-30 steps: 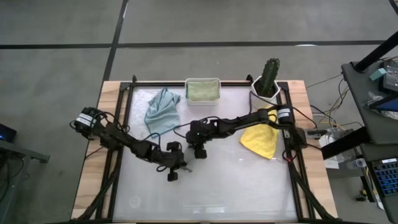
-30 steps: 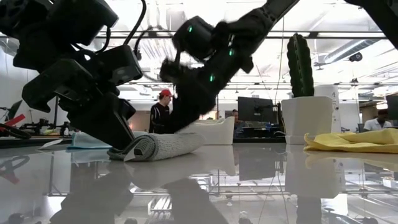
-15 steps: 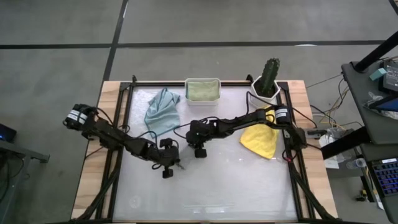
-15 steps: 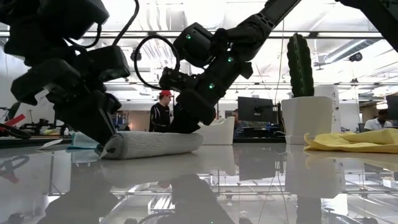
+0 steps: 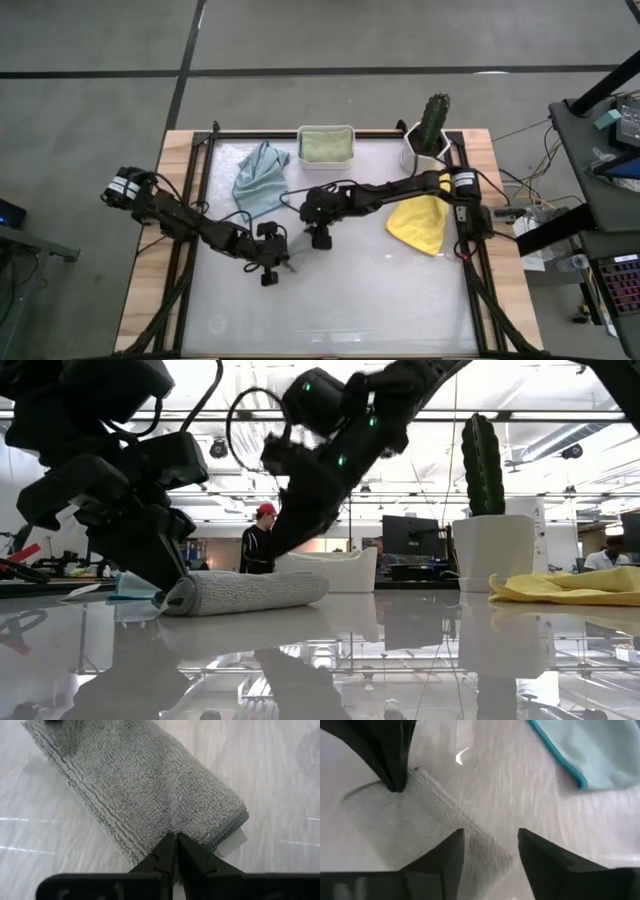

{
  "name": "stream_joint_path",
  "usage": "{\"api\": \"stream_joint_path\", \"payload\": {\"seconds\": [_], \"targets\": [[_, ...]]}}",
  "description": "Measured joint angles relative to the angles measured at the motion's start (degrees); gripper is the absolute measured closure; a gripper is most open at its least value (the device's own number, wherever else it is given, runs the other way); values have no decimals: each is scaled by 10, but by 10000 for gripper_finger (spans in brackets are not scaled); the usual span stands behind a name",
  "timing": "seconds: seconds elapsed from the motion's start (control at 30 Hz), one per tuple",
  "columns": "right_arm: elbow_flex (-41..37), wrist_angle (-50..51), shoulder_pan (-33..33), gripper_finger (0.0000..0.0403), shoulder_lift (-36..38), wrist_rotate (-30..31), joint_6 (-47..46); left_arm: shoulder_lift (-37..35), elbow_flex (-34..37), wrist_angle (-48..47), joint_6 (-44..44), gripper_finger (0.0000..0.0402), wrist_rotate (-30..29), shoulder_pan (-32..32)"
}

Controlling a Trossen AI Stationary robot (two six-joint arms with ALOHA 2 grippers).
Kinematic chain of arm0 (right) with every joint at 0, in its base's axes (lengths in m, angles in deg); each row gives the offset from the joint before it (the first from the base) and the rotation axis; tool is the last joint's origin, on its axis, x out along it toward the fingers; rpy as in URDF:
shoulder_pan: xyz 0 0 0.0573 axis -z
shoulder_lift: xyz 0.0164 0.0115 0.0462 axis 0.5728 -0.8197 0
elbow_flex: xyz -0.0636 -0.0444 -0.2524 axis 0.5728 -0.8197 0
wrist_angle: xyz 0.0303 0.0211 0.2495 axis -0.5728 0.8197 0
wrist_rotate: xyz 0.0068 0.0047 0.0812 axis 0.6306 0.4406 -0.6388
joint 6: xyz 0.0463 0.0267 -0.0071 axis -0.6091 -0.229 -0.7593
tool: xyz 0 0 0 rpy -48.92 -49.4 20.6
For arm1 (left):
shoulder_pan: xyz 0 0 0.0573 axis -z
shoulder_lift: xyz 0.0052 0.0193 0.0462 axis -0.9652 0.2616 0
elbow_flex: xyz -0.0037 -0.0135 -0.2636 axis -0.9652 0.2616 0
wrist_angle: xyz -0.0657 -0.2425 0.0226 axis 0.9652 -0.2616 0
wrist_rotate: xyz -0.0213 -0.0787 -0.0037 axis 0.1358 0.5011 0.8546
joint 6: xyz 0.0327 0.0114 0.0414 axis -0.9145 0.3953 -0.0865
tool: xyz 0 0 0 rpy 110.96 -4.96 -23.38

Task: Fold microfiber towels
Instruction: Fold the gray cloth, then put the gray cloth into the bin

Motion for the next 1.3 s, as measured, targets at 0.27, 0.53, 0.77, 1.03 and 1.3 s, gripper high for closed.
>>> {"api": "stream_joint_path", "payload": {"seconds": [0.27,0.53,0.77,1.03,1.3], "targets": [[6,96,25,169,48,-64,-112,-1,-1,1,0,395,-2,0],[-18,98,61,136,36,-140,-198,1,0,4,3,395,-3,0],[-22,88,59,124,11,-150,-207,2,1,4,4,395,-10,0],[-23,32,56,125,-32,-214,-231,2,1,2,4,395,-18,0],[-23,-38,46,141,-44,-273,-257,2,1,1,4,395,-18,0]]}}
